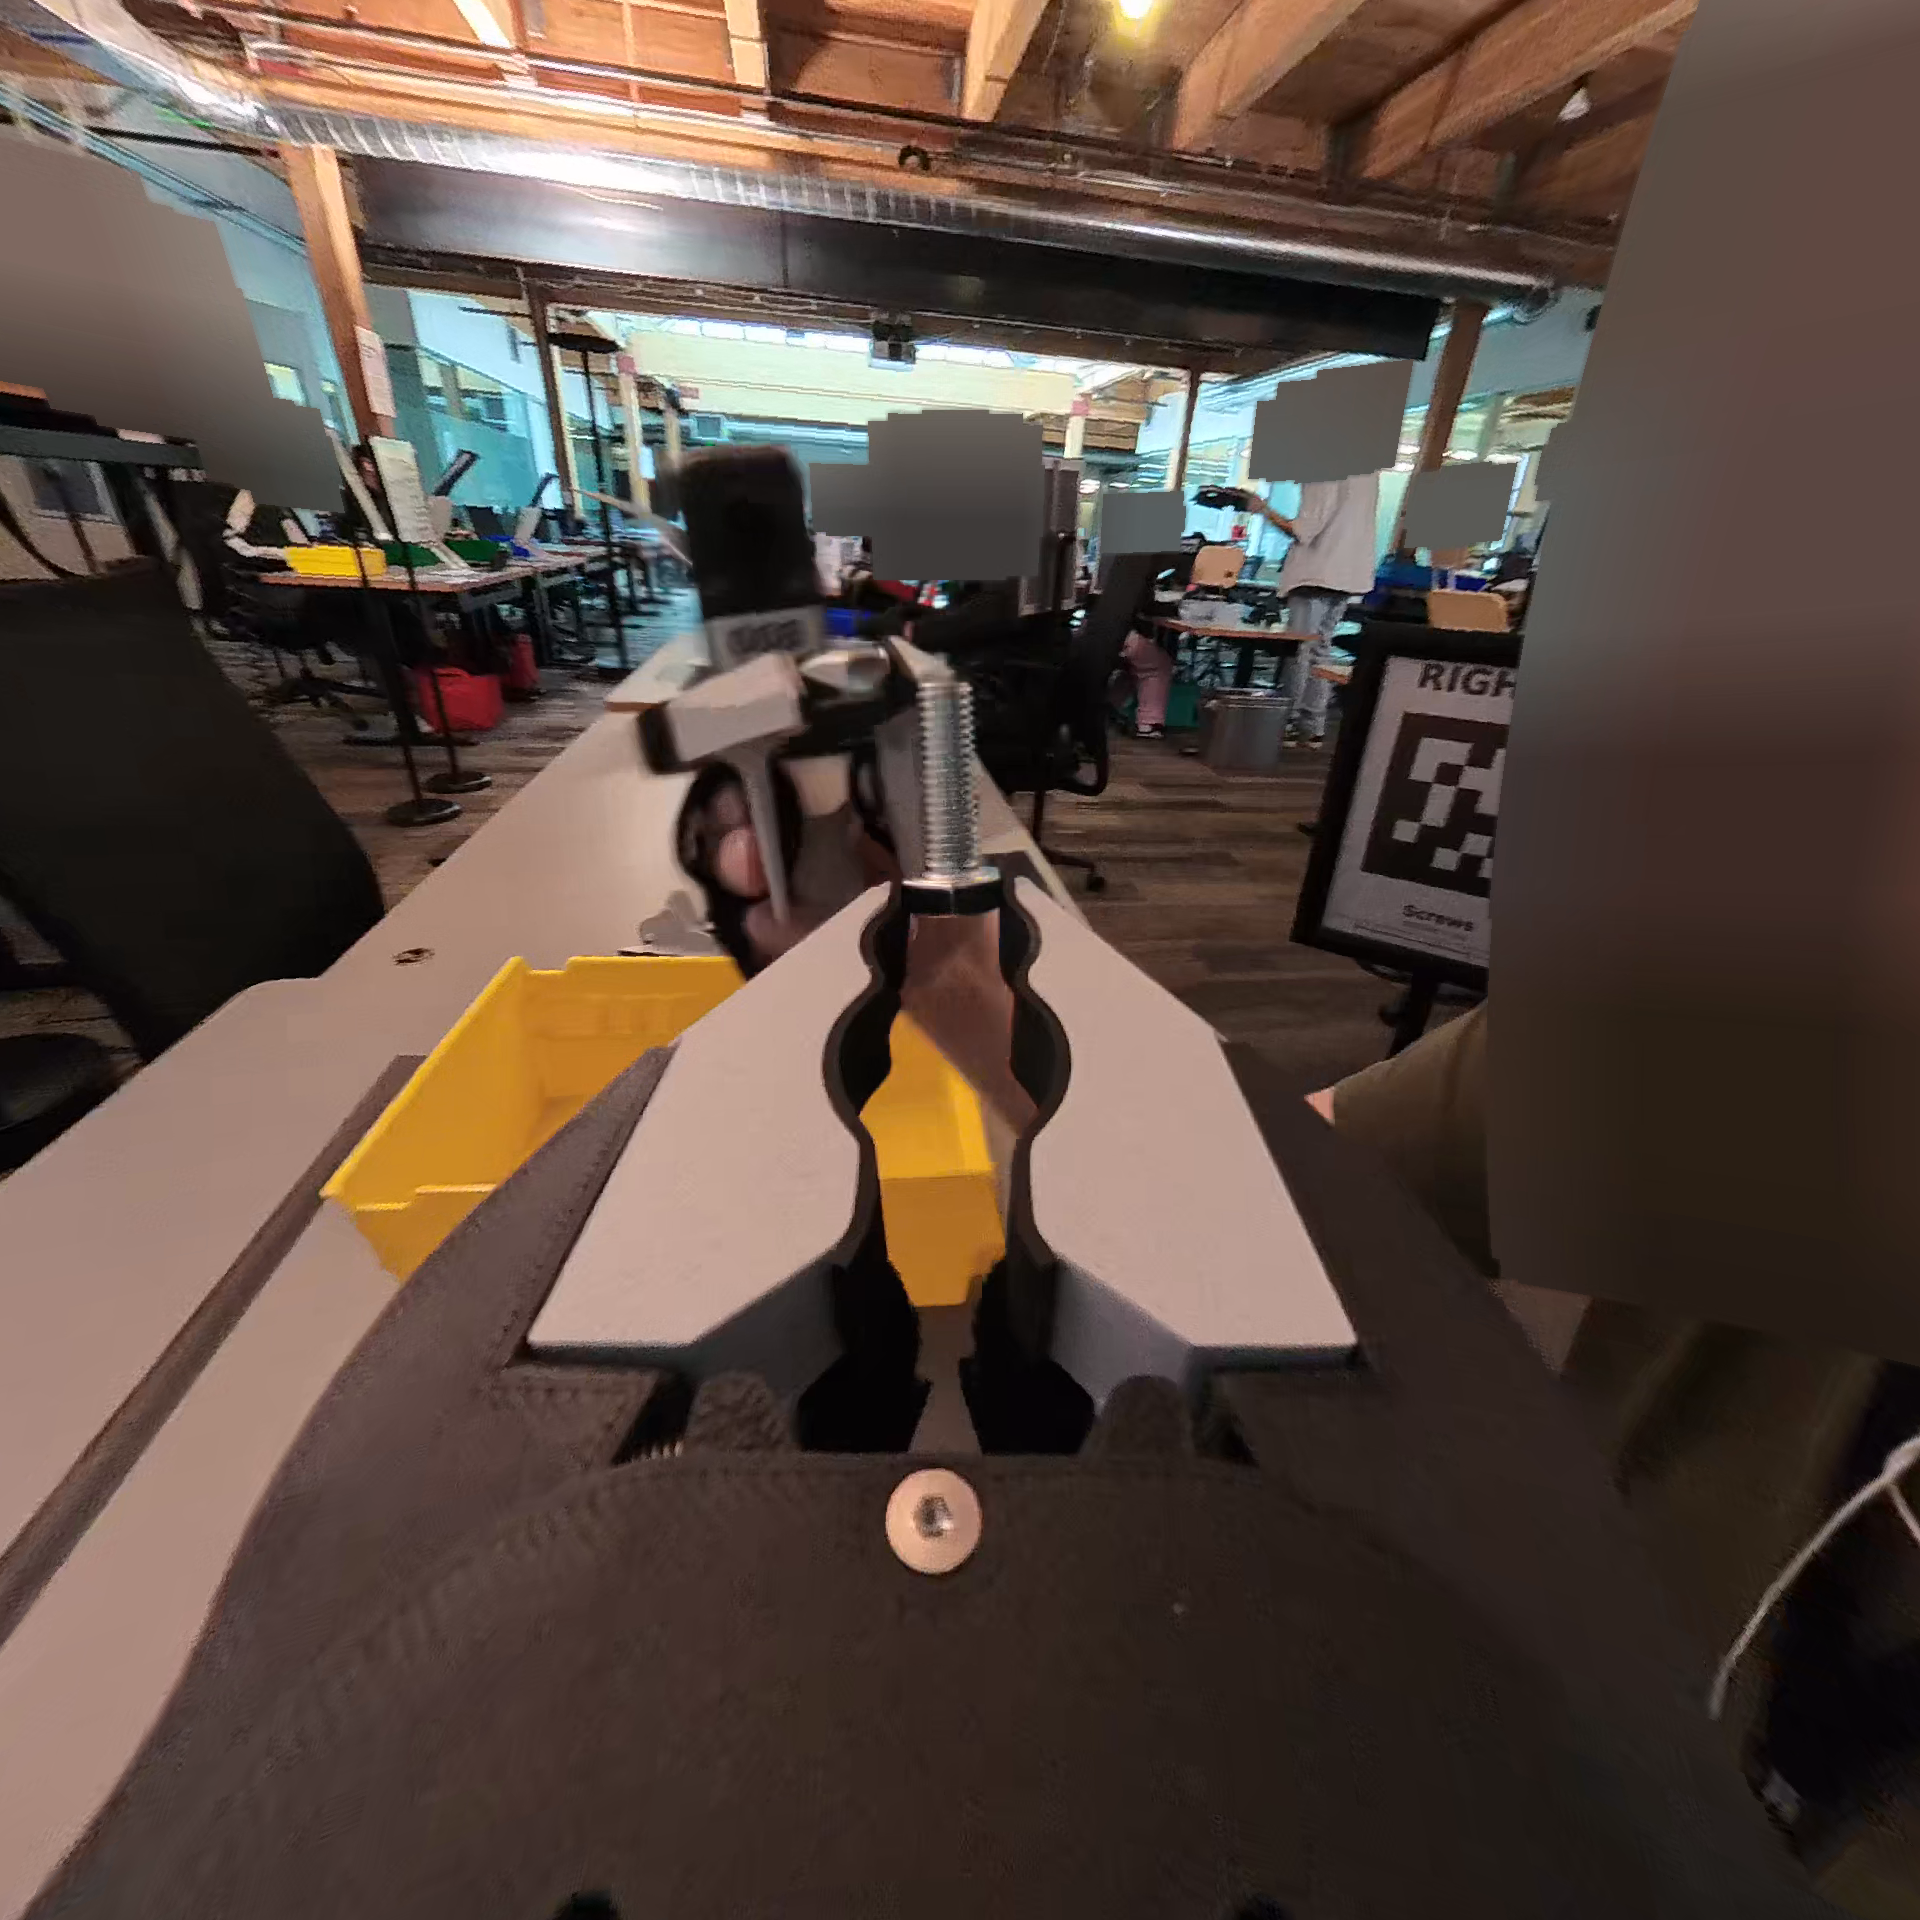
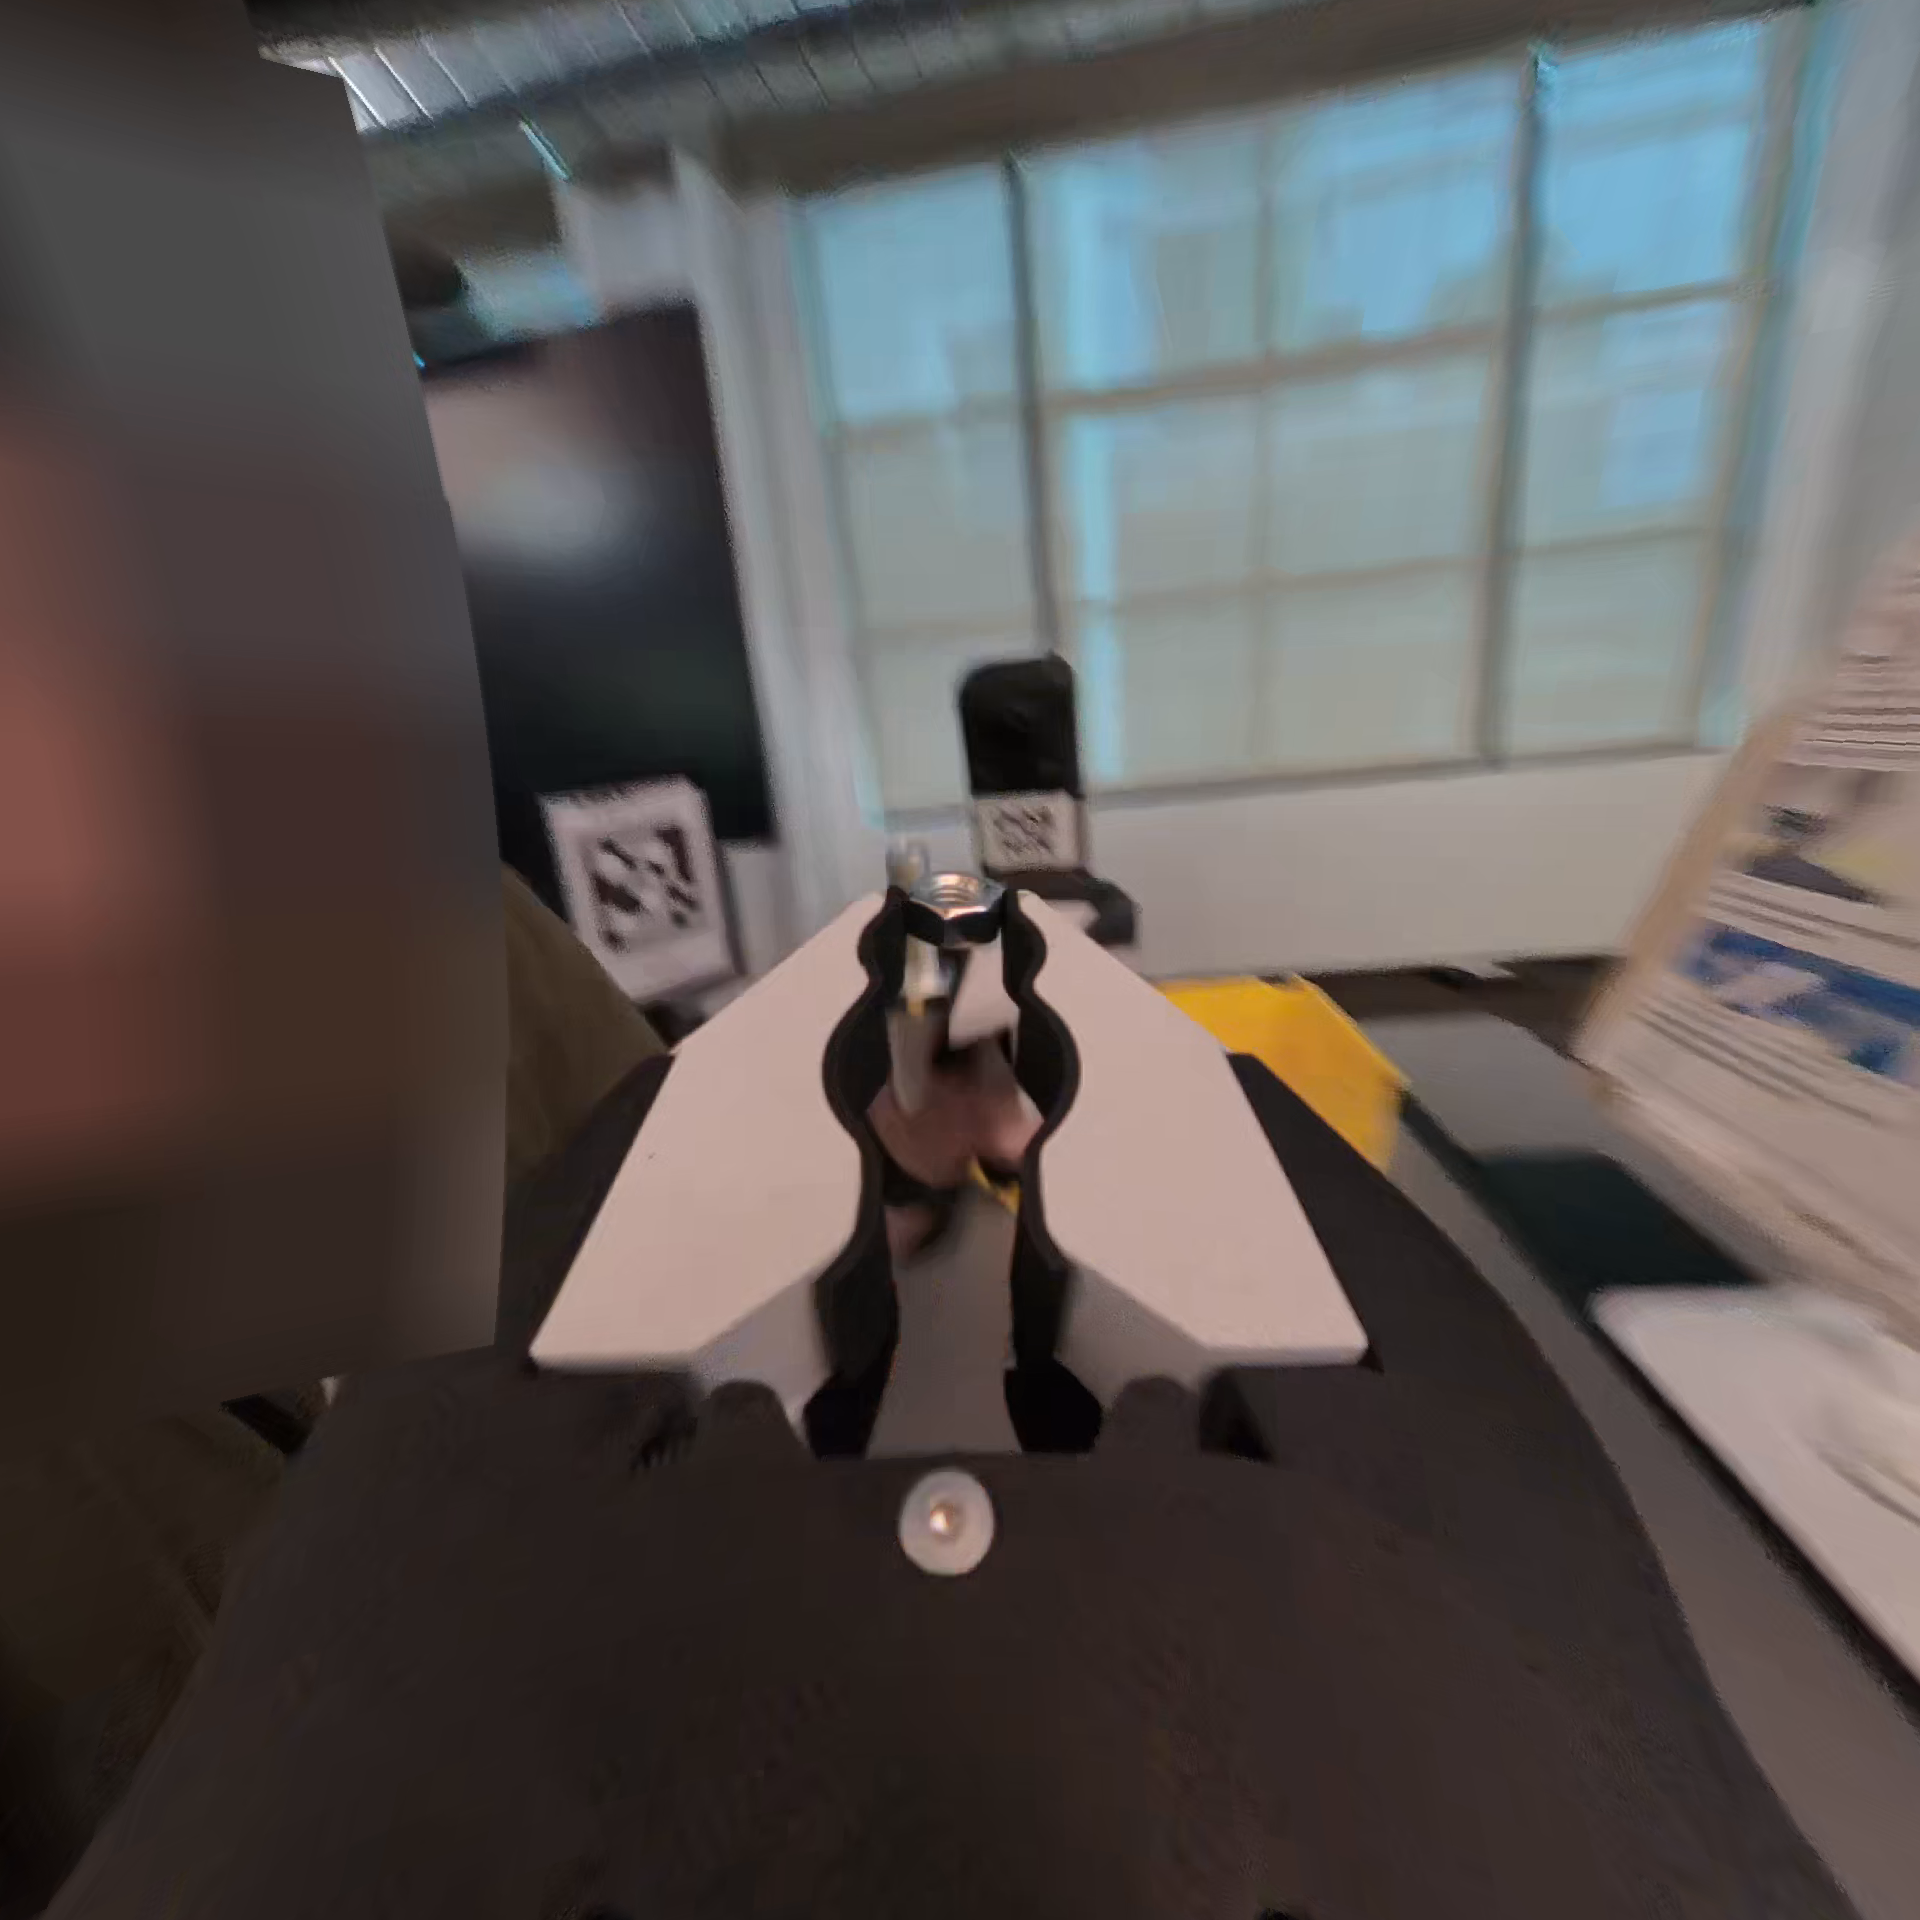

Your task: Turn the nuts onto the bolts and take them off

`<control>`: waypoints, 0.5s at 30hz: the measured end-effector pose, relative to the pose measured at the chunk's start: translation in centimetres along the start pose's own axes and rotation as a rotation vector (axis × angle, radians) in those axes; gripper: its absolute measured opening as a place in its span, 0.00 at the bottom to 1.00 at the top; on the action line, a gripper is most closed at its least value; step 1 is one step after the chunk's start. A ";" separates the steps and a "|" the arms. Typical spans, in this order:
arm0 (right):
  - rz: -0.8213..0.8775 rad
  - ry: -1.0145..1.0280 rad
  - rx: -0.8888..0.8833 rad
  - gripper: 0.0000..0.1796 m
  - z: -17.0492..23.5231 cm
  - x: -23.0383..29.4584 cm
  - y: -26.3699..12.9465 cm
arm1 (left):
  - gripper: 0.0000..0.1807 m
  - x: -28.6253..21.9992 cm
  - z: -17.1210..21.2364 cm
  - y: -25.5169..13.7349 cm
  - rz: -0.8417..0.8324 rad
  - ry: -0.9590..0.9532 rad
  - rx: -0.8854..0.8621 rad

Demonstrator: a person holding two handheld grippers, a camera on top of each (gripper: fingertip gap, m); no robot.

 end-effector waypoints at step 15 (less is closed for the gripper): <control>0.970 0.387 1.241 0.10 14.2 -1.9 -23.0 | 0.08 0.2 -0.4 -1.3 -0.125 0.072 0.076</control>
Point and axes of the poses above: each gripper's, where its closed fingertips meet, y out along the fingers, z out of its underside, x = y × z across the jaws, the point moved 7 cm from there along -y, back along the fingers, and after that the axes turned 8 degrees about z, right-handed, at the moved point
